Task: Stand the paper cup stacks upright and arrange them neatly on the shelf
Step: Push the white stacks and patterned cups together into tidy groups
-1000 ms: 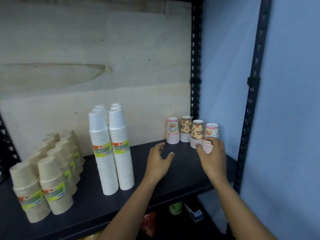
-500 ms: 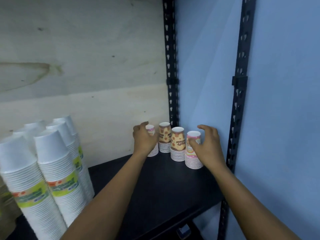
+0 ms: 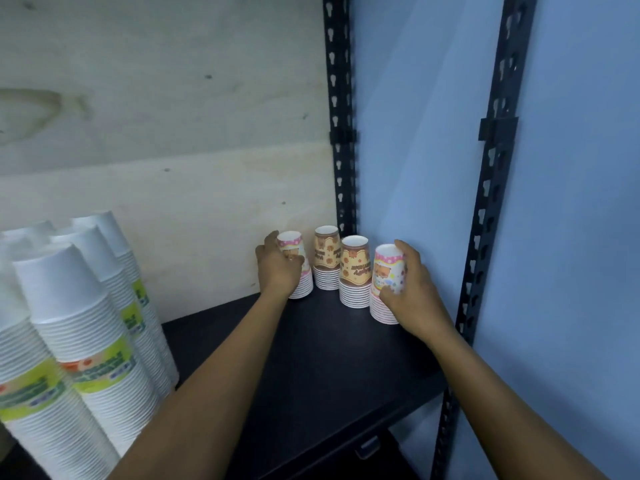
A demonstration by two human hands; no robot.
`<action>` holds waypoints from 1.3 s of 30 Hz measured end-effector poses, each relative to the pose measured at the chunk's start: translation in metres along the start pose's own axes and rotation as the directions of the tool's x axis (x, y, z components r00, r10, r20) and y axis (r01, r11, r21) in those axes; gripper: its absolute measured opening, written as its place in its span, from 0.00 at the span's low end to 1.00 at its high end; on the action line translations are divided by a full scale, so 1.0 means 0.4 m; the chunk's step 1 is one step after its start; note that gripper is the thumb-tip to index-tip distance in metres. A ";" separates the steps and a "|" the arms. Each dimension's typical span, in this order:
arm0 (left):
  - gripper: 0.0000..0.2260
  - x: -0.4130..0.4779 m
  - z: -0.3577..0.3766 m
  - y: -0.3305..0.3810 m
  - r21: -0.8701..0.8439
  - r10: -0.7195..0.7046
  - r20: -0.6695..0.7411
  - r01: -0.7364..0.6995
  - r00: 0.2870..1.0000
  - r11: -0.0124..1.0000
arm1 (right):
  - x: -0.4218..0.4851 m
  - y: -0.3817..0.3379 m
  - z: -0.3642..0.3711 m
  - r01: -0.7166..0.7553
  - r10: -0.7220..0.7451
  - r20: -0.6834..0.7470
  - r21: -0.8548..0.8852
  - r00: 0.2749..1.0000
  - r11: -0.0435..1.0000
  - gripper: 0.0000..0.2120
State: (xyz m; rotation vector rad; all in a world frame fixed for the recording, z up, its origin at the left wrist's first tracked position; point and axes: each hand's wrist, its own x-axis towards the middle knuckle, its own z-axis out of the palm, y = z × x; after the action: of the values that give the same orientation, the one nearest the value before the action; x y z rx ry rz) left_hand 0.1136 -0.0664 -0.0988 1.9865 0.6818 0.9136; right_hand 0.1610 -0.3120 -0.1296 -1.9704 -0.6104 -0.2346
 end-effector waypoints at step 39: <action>0.48 -0.405 -0.247 -0.128 -0.006 -0.068 -0.029 0.068 0.997 0.998 | -0.093 -0.145 0.158 -0.145 -0.117 0.547 0.411 0.829 0.900 0.29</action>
State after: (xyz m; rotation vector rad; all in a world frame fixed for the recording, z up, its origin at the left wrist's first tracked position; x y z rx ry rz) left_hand -0.0671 -0.1131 -0.1600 1.9366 0.7582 0.9044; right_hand 0.0935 -0.2477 -0.1291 -1.5815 -0.9332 0.4881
